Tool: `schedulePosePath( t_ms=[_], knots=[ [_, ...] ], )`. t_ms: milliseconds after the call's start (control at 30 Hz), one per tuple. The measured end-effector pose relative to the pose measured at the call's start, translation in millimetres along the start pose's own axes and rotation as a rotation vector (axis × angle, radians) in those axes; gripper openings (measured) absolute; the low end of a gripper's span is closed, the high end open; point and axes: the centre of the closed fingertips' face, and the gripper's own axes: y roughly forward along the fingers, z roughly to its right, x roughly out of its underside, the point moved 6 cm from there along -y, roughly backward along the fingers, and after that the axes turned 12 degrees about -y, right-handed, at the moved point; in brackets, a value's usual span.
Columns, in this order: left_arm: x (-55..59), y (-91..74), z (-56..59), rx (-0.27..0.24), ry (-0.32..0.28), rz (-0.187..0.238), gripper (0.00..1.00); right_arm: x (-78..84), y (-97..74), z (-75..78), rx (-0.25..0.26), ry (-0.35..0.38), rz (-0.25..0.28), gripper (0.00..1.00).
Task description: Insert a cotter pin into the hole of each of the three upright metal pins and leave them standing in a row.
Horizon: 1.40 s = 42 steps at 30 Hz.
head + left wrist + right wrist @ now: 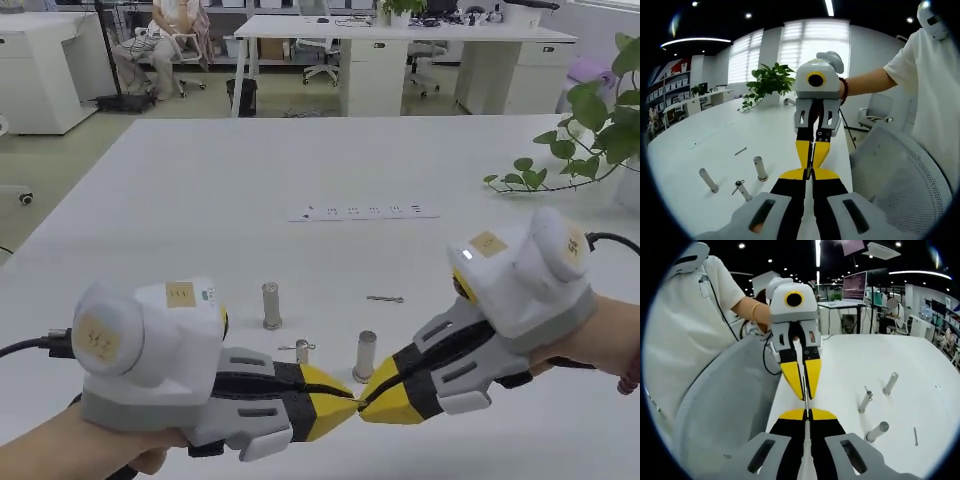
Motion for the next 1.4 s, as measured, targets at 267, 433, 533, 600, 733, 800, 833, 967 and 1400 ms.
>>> schedulePosePath(
  t_ms=[267, 433, 533, 600, 733, 800, 833, 967, 1400],
  knots=[
    [1.2, -0.5, -8.3, -0.071, 0.001, 0.009, 0.07, 4.2, -4.7, 6.7, 0.056, -0.048, -0.072, 0.02],
    [2.9, 0.3, -16.4, -0.147, -0.015, 0.043, 0.17, 10.4, -9.8, 11.8, 0.087, -0.07, -0.136, 0.02],
    [6.6, 3.8, -19.8, -0.19, -0.021, 0.047, 0.19, 15.7, -13.1, 14.5, 0.098, -0.081, -0.179, 0.02],
    [9.3, 6.3, -21.5, -0.211, -0.036, 0.051, 0.2, 19.3, -14.9, 16.3, 0.105, -0.084, -0.203, 0.02],
    [17.3, 13.7, -26.0, -0.275, -0.061, 0.06, 0.2, 25.6, -18.4, 20.1, 0.114, -0.082, -0.23, 0.02],
    [19.7, 17.3, -28.6, -0.306, -0.092, 0.075, 0.2, 29.6, -20.4, 22.5, 0.121, -0.086, -0.253, 0.02],
    [20.5, 18.3, -30.1, -0.327, -0.114, 0.087, 0.2, 31.2, -21.2, 23.5, 0.123, -0.087, -0.26, 0.02],
    [24.4, 26.1, -34.9, -0.371, -0.127, 0.084, 0.22, 38.9, -25.4, 29.8, 0.14, -0.085, -0.289, 0.02],
    [27.1, 50.8, -48.2, -0.514, -0.162, 0.081, 0.24, 57.2, -35.8, 47.4, 0.181, -0.092, -0.359, 0.02]
  ],
)
